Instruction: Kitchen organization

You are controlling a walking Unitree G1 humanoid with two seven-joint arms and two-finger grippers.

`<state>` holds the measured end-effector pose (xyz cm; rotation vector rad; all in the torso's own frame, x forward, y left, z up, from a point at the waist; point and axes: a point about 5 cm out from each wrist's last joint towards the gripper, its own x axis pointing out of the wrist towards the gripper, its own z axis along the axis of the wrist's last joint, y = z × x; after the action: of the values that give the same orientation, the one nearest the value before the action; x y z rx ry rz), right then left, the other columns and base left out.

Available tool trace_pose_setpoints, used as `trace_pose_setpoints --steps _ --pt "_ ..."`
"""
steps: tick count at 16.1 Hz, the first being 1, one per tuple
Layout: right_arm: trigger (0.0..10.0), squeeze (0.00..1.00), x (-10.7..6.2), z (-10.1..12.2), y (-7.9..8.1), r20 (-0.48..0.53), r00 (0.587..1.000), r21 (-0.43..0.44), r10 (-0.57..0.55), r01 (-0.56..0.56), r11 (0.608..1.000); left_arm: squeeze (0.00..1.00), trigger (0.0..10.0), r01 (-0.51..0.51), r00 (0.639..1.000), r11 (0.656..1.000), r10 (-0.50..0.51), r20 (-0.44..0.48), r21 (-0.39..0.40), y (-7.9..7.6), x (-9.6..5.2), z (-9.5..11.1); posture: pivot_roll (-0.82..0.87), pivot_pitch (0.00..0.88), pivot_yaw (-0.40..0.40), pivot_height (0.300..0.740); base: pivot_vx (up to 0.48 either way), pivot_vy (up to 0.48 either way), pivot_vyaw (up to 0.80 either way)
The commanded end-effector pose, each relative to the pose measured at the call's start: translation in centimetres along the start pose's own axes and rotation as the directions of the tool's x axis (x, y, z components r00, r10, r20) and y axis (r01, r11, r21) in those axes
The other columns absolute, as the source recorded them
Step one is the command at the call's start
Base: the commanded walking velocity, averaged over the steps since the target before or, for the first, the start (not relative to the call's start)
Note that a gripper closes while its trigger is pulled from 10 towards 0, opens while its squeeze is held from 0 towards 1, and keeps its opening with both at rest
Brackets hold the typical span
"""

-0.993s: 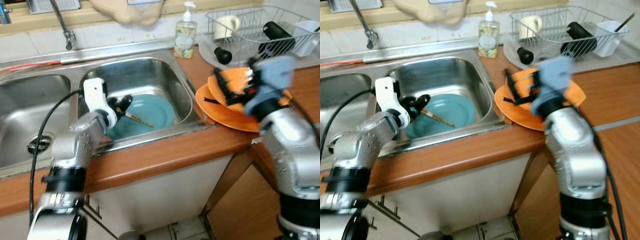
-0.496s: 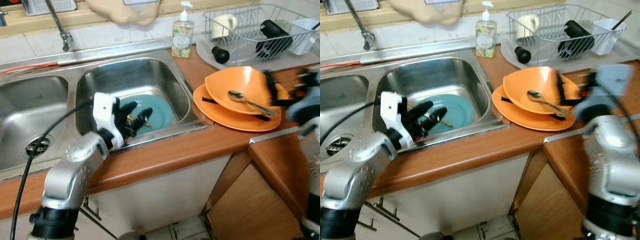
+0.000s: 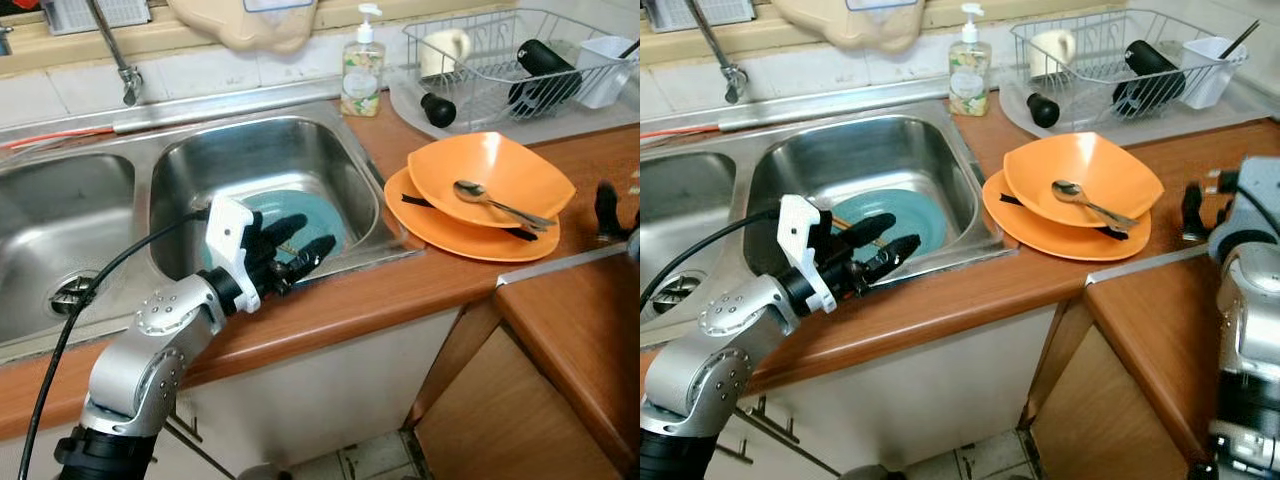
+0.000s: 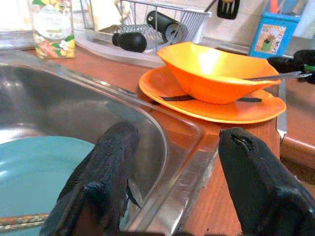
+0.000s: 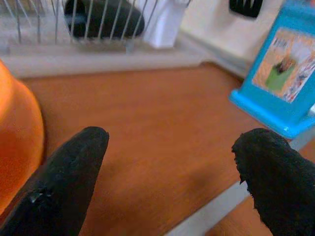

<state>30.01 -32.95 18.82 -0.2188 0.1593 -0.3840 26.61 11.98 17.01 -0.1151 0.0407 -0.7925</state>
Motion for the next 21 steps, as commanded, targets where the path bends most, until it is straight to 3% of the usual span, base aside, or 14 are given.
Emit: trace_pose_setpoints --steps 1,6,10,13,20,21 --pt "10.0 0.00 0.5 0.3 0.3 0.009 1.000 -0.029 0.029 -0.029 0.999 0.00 10.0 0.008 1.000 1.000 -0.008 0.004 0.017 0.0 -0.2 0.2 -0.04 0.000 0.071 0.740 0.000 0.000 0.00" --pt "10.0 0.00 2.1 -0.5 1.5 -0.007 0.980 -0.062 0.197 -0.197 0.978 0.00 10.0 0.015 0.999 1.000 -0.016 0.029 0.011 0.0 -0.2 0.5 -0.04 0.000 0.068 0.740 0.000 0.000 0.00" --pt "10.0 0.00 2.0 -0.9 3.3 -0.024 0.940 -0.093 0.342 -0.342 0.935 0.00 10.0 0.020 0.999 1.000 -0.020 0.030 0.001 -0.1 -0.3 0.4 -0.04 0.000 0.061 0.740 0.000 0.000 0.00" --pt "10.0 0.00 1.7 -0.8 4.8 0.004 0.905 -0.042 0.425 -0.424 0.905 0.00 10.0 0.008 1.000 1.000 -0.007 0.031 -0.004 0.1 -0.3 0.3 -0.03 0.000 0.057 0.740 0.000 0.000 0.00" --pt "10.0 0.00 1.2 0.2 5.5 0.056 0.879 0.150 0.474 -0.477 0.866 0.00 10.0 0.003 0.999 1.000 -0.003 0.038 -0.013 0.3 -0.4 0.5 -0.03 0.000 0.061 0.740 0.000 0.000 0.00" --pt "10.0 0.00 0.9 0.1 5.7 0.039 0.866 0.142 0.499 -0.499 0.855 0.00 10.0 0.004 0.999 1.000 -0.004 0.037 -0.013 0.3 -0.4 0.5 -0.03 0.000 0.063 0.740 0.000 0.000 0.00"
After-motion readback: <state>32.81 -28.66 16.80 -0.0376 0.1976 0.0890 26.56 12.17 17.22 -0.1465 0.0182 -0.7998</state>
